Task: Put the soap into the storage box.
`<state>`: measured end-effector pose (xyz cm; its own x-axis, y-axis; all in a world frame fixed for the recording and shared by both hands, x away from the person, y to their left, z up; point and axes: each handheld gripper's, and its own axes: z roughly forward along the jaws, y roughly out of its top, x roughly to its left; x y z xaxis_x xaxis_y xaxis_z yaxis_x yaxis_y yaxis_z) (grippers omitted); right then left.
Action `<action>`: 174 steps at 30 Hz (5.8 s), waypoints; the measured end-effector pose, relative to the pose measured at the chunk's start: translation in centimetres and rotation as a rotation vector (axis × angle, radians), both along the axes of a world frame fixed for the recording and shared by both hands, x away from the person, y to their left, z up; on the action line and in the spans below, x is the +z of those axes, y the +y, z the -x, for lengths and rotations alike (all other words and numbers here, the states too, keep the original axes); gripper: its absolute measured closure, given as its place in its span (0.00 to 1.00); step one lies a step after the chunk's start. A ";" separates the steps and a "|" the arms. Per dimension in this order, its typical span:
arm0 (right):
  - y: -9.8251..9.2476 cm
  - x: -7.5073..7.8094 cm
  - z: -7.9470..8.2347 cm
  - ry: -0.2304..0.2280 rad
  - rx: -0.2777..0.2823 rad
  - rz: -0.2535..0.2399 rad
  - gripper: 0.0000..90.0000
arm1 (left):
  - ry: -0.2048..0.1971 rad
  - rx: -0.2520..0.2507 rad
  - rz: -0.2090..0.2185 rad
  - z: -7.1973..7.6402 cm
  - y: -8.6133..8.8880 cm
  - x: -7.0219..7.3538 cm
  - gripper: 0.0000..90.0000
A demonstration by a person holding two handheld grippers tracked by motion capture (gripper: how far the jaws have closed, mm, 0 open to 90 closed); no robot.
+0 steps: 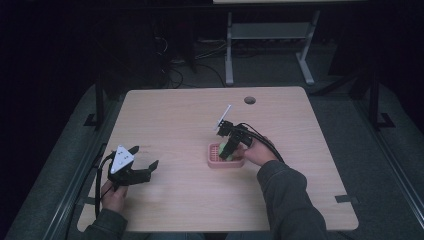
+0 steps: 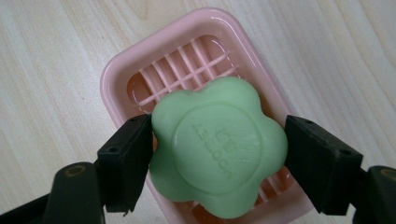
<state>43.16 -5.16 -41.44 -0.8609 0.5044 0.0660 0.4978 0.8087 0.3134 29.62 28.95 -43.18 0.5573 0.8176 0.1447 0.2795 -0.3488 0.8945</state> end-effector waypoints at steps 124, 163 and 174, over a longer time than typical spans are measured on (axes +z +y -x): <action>-11.7 1.4 5.1 -0.019 -0.162 -0.154 0.27 | 0.032 -0.004 -0.031 0.3 0.1 -0.2 0.16; -16.9 -1.4 10.7 -0.022 -0.236 -0.190 0.27 | 0.033 -0.009 -0.024 0.2 -0.1 -0.3 0.16; -18.1 -1.9 13.1 -0.061 -0.261 -0.223 0.27 | 0.038 -0.017 -0.030 0.2 -0.2 -0.4 0.16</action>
<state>30.06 -23.23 -43.36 -0.7109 0.6867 0.1518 0.6533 0.5649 0.5040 29.42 28.76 -43.57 0.5762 0.8039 0.1472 0.3073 -0.3800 0.8724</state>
